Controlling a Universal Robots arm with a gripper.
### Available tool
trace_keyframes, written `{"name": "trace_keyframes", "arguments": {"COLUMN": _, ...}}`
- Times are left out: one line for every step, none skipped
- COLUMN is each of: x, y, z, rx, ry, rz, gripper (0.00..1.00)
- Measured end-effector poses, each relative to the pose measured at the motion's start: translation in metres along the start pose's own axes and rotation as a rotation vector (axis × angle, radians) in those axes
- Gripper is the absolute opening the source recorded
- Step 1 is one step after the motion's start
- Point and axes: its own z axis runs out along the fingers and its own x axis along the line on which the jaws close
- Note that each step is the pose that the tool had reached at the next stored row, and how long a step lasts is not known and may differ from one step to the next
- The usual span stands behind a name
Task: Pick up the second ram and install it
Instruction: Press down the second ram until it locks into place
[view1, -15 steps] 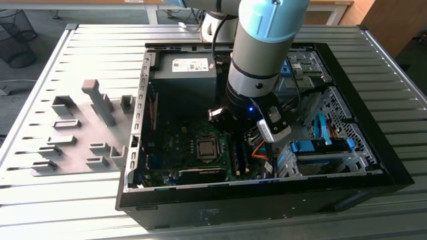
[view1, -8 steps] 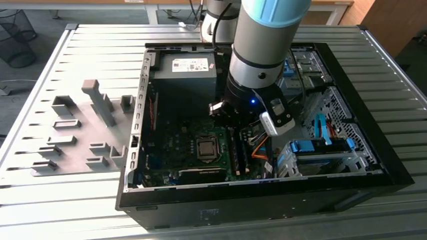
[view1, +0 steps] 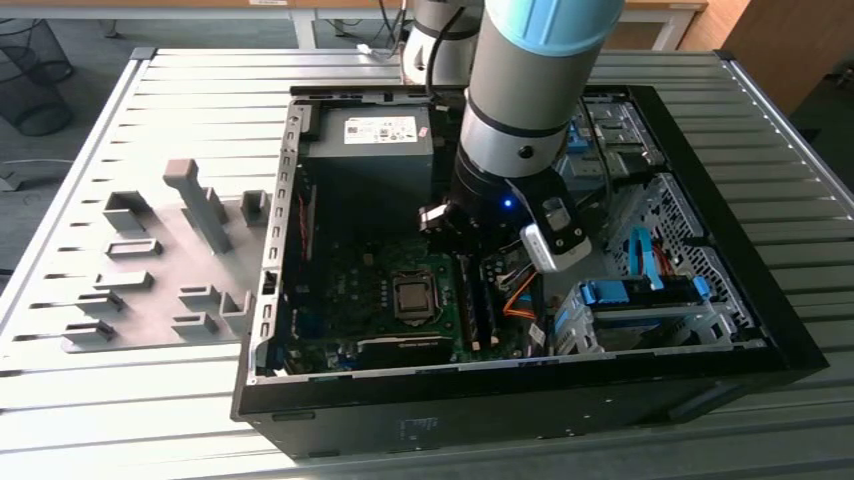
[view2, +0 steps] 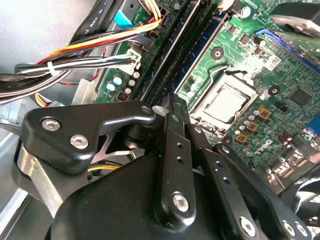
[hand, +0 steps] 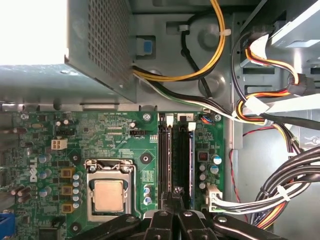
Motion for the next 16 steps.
{"name": "trace_keyframes", "arguments": {"x": -0.0001, "y": 0.0, "z": 0.0014, "rx": 0.0, "ry": 0.0, "rz": 0.0, "gripper": 0.1}}
{"name": "trace_keyframes", "arguments": {"x": -0.0002, "y": 0.0, "z": 0.0032, "rx": 0.0, "ry": 0.0001, "rz": 0.0, "gripper": 0.1}}
{"name": "trace_keyframes", "arguments": {"x": -0.0003, "y": 0.0, "z": 0.0052, "rx": -0.0001, "ry": 0.0001, "rz": 0.0, "gripper": 0.1}}
{"name": "trace_keyframes", "arguments": {"x": -0.0004, "y": -0.0001, "z": 0.007, "rx": -0.0001, "ry": 0.0001, "rz": 0.0, "gripper": 0.1}}
{"name": "trace_keyframes", "arguments": {"x": -0.0005, "y": -0.0001, "z": 0.0087, "rx": 0.0, "ry": 0.0001, "rz": 0.0, "gripper": 0.1}}
{"name": "trace_keyframes", "arguments": {"x": -0.0005, "y": -0.0001, "z": 0.0103, "rx": 0.0, "ry": 0.0001, "rz": 0.0, "gripper": 0.1}}
{"name": "trace_keyframes", "arguments": {"x": -0.0006, "y": -0.0001, "z": 0.0118, "rx": -0.0001, "ry": 0.0001, "rz": 0.0, "gripper": 0.1}}
{"name": "trace_keyframes", "arguments": {"x": -0.0006, "y": -0.0002, "z": 0.0131, "rx": 0.0001, "ry": 0.0002, "rz": 0.0, "gripper": 0.1}}
{"name": "trace_keyframes", "arguments": {"x": -0.0006, "y": -0.0003, "z": 0.0141, "rx": 0.0011, "ry": 0.0005, "rz": 0.0, "gripper": 0.1}}
{"name": "trace_keyframes", "arguments": {"x": -0.0006, "y": -0.0004, "z": 0.0151, "rx": 0.0016, "ry": 0.0007, "rz": 0.0, "gripper": 0.1}}
{"name": "trace_keyframes", "arguments": {"x": -0.0007, "y": -0.0004, "z": 0.0162, "rx": 0.0016, "ry": 0.0007, "rz": 0.0, "gripper": 0.1}}
{"name": "trace_keyframes", "arguments": {"x": -0.0007, "y": -0.0004, "z": 0.0177, "rx": 0.0008, "ry": 0.0004, "rz": 0.0, "gripper": 0.1}}
{"name": "trace_keyframes", "arguments": {"x": -0.0008, "y": -0.0004, "z": 0.0188, "rx": 0.0007, "ry": 0.0004, "rz": 0.0, "gripper": 0.1}}
{"name": "trace_keyframes", "arguments": {"x": -0.0008, "y": -0.0004, "z": 0.0198, "rx": 0.0008, "ry": 0.0004, "rz": 0.0, "gripper": 0.1}}
{"name": "trace_keyframes", "arguments": {"x": -0.0009, "y": -0.0003, "z": 0.0201, "rx": 0.001, "ry": 0.0005, "rz": 0.0, "gripper": 0.1}}
{"name": "trace_keyframes", "arguments": {"x": -0.0009, "y": -0.0001, "z": 0.0193, "rx": 0.0017, "ry": 0.0007, "rz": 0.0, "gripper": 0.1}}
